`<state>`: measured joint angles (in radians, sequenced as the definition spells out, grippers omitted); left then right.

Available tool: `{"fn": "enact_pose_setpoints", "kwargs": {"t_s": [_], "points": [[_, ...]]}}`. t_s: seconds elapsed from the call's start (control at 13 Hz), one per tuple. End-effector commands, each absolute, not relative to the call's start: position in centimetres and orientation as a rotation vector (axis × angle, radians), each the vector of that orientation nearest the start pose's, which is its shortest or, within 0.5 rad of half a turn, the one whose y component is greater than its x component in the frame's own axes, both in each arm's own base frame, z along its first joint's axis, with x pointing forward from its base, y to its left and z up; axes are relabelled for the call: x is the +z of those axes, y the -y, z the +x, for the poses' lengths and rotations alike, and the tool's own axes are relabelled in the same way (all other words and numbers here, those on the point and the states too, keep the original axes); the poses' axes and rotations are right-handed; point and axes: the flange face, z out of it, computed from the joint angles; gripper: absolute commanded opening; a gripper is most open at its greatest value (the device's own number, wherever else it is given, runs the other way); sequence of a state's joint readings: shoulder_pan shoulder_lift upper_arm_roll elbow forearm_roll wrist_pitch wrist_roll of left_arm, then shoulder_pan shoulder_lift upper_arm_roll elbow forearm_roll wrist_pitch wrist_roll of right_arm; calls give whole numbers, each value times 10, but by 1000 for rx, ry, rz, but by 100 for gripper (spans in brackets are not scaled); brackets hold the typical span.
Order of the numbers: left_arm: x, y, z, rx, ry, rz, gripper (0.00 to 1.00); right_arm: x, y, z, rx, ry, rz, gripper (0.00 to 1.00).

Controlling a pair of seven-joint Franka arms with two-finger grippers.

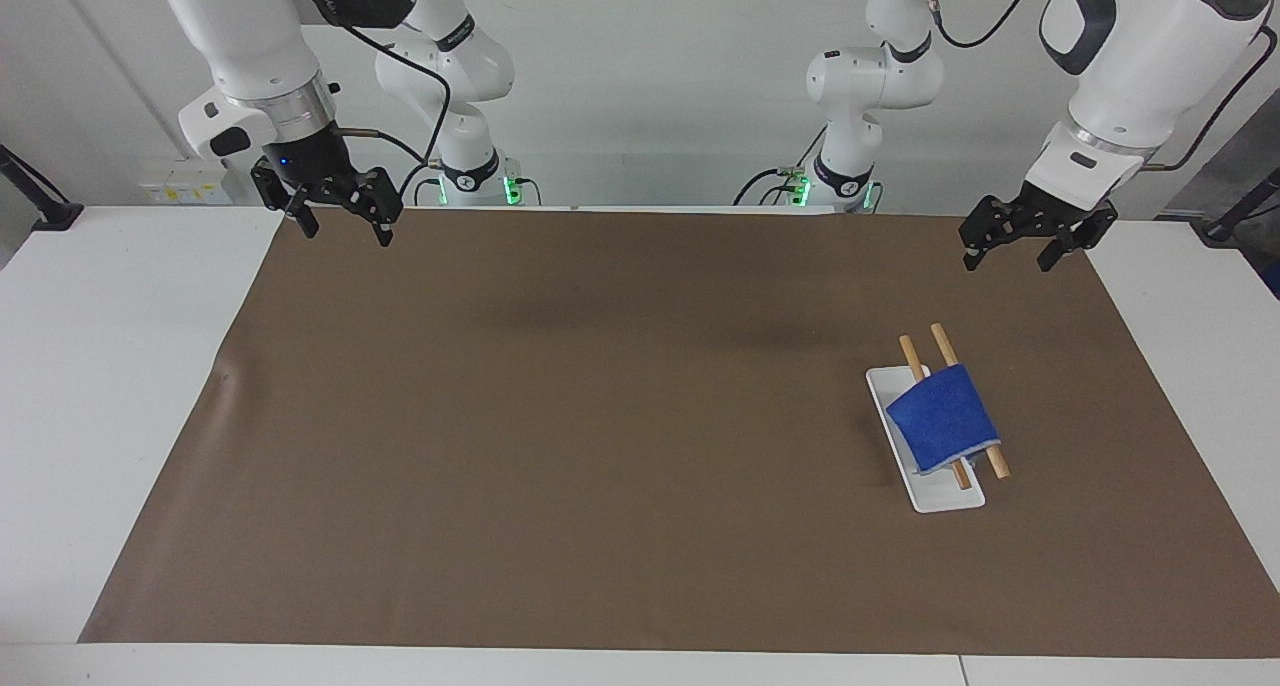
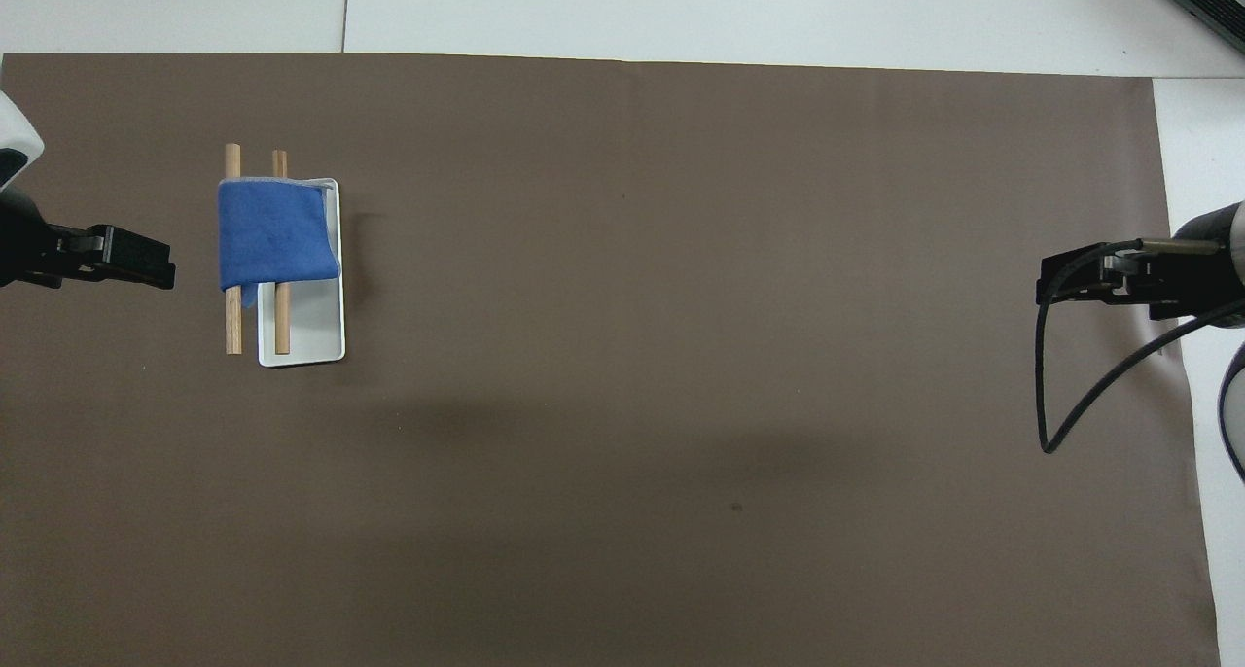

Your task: Right arm passes towel to left arm to hang

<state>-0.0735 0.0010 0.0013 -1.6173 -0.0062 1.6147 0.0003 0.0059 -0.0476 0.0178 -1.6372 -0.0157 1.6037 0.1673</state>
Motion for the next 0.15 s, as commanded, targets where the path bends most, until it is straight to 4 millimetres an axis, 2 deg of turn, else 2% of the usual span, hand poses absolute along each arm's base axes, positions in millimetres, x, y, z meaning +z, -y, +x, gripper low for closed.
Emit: {"fn": "enact_pose_setpoints", "kwargs": {"t_s": [0.0,0.08], "points": [[608,42,548,-30,-126,-3126,100,624,-12,540,-35,-202,-3128,100],[608,42,548,-30,-128,-3126,100,624,-12,540,-35,-202,-3130,100]]}}
